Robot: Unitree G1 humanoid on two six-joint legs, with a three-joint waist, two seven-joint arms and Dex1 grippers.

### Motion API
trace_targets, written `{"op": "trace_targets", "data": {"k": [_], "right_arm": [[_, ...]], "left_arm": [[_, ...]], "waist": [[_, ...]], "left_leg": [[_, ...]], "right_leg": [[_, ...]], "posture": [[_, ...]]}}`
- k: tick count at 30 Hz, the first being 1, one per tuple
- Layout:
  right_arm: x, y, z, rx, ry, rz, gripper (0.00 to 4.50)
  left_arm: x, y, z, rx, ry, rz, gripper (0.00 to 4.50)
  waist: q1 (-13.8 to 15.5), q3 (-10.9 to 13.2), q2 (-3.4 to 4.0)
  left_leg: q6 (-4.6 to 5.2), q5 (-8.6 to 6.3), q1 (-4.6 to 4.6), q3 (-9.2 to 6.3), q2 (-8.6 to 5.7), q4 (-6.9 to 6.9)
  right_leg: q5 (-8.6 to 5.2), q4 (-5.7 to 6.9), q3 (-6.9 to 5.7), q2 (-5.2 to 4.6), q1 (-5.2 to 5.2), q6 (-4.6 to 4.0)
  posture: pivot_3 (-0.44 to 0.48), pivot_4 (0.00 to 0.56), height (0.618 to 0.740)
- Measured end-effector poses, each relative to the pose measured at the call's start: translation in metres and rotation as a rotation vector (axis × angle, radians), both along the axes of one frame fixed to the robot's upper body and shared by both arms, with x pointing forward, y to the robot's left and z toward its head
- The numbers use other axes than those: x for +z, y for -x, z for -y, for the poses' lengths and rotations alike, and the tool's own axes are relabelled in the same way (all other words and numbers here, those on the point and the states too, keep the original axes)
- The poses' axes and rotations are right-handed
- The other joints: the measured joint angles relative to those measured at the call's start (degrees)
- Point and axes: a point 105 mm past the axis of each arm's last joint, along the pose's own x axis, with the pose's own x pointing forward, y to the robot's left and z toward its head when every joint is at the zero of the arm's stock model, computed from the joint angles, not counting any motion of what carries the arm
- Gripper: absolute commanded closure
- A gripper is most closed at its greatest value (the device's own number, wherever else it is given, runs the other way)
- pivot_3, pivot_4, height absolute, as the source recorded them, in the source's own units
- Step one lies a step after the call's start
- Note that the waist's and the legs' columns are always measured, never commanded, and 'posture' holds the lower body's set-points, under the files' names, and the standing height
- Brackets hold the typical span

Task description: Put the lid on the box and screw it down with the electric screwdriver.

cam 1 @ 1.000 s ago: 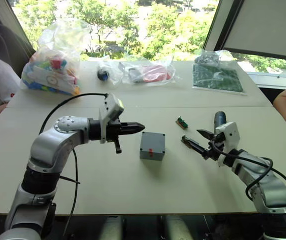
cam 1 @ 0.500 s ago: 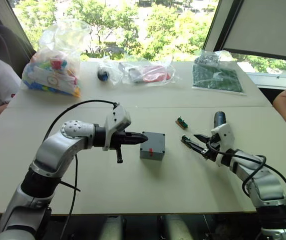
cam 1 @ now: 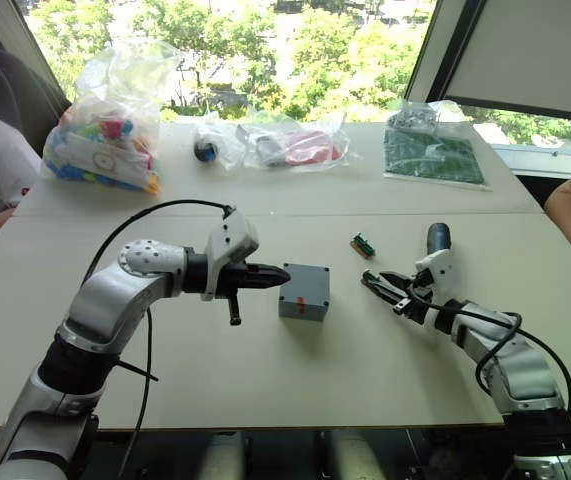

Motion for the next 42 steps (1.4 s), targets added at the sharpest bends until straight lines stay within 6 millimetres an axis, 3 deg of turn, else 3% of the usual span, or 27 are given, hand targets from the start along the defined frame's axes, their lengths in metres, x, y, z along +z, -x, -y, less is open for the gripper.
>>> {"op": "trace_targets", "data": {"k": [13, 20, 25, 29, 31, 33, 38, 42], "right_arm": [[0.003, -0.002, 0.002, -0.013, 0.007, 0.016, 4.42], [0.018, -0.003, 0.012, -0.056, -0.039, 0.067, 4.42], [0.036, -0.004, 0.006, -0.038, -0.061, 0.128, 4.42], [0.052, -0.004, -0.008, 0.015, -0.105, 0.156, 4.42], [0.060, 0.000, -0.024, 0.081, -0.130, 0.163, 4.42], [0.065, 0.007, -0.052, 0.194, -0.147, 0.158, 4.42], [0.055, 0.012, -0.079, 0.274, -0.175, 0.118, 4.42], [0.050, 0.013, -0.083, 0.293, -0.168, 0.101, 4.42]], "left_arm": [[-0.002, -0.003, -0.002, 0.013, -0.007, 0.011, 4.50], [-0.003, -0.004, -0.004, 0.020, -0.006, 0.005, 4.50], [-0.005, -0.007, -0.006, 0.028, -0.003, 0.001, 4.50], [-0.007, -0.009, -0.010, 0.037, -0.013, -0.013, 4.50], [-0.006, -0.009, -0.016, 0.042, -0.024, -0.015, 4.50], [-0.005, -0.012, -0.028, 0.066, -0.039, -0.018, 4.50], [-0.007, -0.013, -0.036, 0.097, -0.040, -0.027, 4.50], [-0.008, -0.013, -0.037, 0.111, -0.038, -0.029, 4.50]], "waist": [[0.0, 0.0, 0.01], [0.0, 0.0, 0.03], [0.0, 0.1, 0.09], [-0.1, 0.1, 0.10], [-0.2, 0.1, 0.11], [-0.2, 0.1, 0.11], [0.1, 0.1, 0.13], [0.1, 0.2, 0.13]], "left_leg": [[0.00, 0.00, 0.01, -0.01, 0.00, 0.00], [0.00, 0.00, 0.01, -0.01, 0.00, -0.01], [0.00, 0.00, 0.01, -0.01, 0.01, -0.01], [0.00, 0.00, 0.00, -0.01, 0.02, -0.01], [0.00, 0.00, 0.01, -0.02, 0.04, -0.05], [0.00, 0.00, 0.03, -0.05, 0.08, -0.08], [0.00, 0.00, -0.03, -0.03, 0.04, -0.05], [0.00, 0.00, -0.09, -0.01, 0.00, -0.03]], "right_leg": [[0.00, 0.00, 0.00, 0.01, 0.00, 0.00], [0.00, 0.00, 0.00, 0.01, 0.00, 0.00], [-0.01, 0.00, 0.00, 0.02, 0.00, 0.00], [0.00, 0.00, 0.00, 0.02, -0.02, 0.00], [-0.01, 0.01, 0.00, 0.04, -0.03, 0.00], [-0.01, 0.01, -0.01, 0.10, -0.04, 0.00], [-0.01, -0.04, -0.02, 0.01, -0.03, -0.01], [0.00, -0.08, -0.01, -0.04, -0.05, 0.00]], "posture": [[0.000, 0.150, 0.740], [0.000, 0.150, 0.740], [0.000, 0.150, 0.740], [0.000, 0.150, 0.740], [0.000, 0.150, 0.740], [0.000, 0.150, 0.740], [0.000, 0.150, 0.740], [0.000, 0.150, 0.740]]}}
